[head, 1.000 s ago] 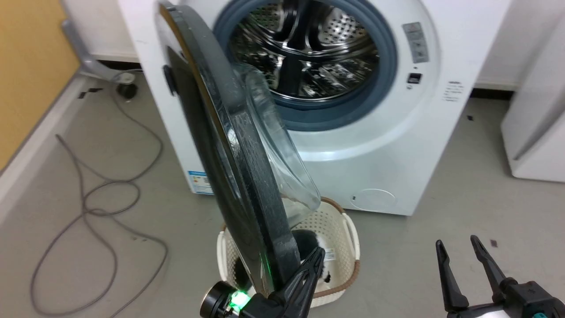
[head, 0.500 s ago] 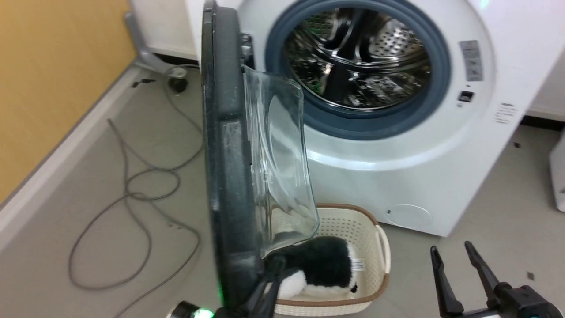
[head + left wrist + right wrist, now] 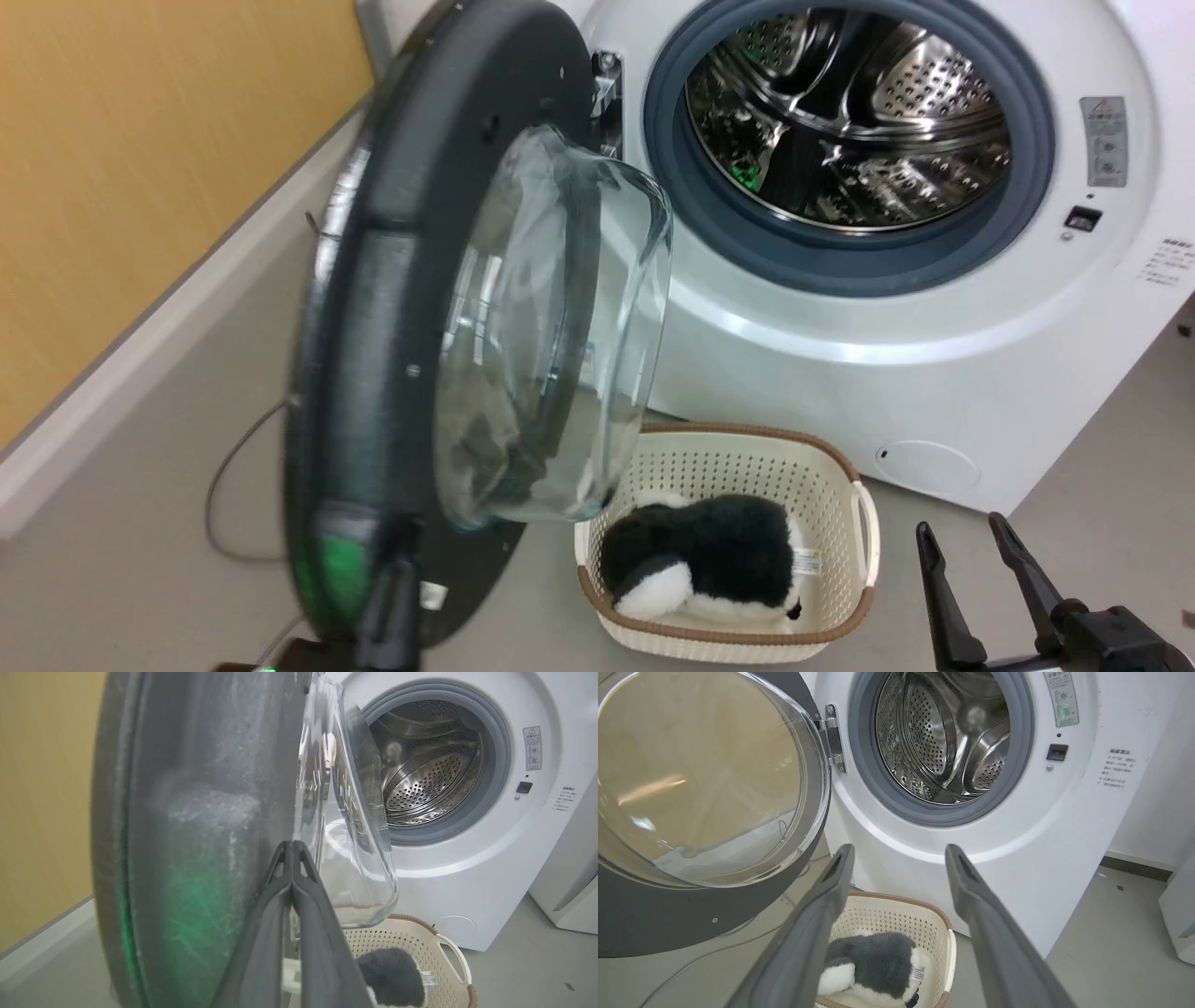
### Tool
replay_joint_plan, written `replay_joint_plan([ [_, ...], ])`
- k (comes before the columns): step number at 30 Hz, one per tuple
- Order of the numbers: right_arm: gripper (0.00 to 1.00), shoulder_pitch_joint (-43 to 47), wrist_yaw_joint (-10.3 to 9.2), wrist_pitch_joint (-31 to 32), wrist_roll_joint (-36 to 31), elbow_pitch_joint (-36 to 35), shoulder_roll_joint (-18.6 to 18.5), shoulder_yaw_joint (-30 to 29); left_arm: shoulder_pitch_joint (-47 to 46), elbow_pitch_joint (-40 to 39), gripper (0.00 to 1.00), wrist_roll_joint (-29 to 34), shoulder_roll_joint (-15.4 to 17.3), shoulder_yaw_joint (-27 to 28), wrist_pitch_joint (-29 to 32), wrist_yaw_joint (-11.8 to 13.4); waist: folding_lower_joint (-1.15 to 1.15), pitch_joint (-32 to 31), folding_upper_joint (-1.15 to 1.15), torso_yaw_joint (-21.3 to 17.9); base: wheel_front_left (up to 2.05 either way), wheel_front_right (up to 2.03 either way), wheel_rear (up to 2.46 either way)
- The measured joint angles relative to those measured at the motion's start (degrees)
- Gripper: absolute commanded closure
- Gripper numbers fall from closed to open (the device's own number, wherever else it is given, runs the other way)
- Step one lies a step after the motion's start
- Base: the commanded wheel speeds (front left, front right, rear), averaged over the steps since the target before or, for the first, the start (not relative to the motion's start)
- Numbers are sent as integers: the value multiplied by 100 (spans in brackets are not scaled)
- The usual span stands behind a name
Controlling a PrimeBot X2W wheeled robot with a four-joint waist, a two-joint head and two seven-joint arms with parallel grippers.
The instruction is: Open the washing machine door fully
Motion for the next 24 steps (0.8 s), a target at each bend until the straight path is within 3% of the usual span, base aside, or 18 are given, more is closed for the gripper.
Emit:
replay_joint_plan([
  [19,0,-291,16,0,-240,-71,2,-86,-1035,928,100,-332,312,1981,-32,18,0,664,0,-245,0,0,0],
  [24,0,-380,16,0,-260,-94,1,-114,-1362,1289,100,-335,379,2559,-33,-88,1,873,0,-365,0,0,0],
])
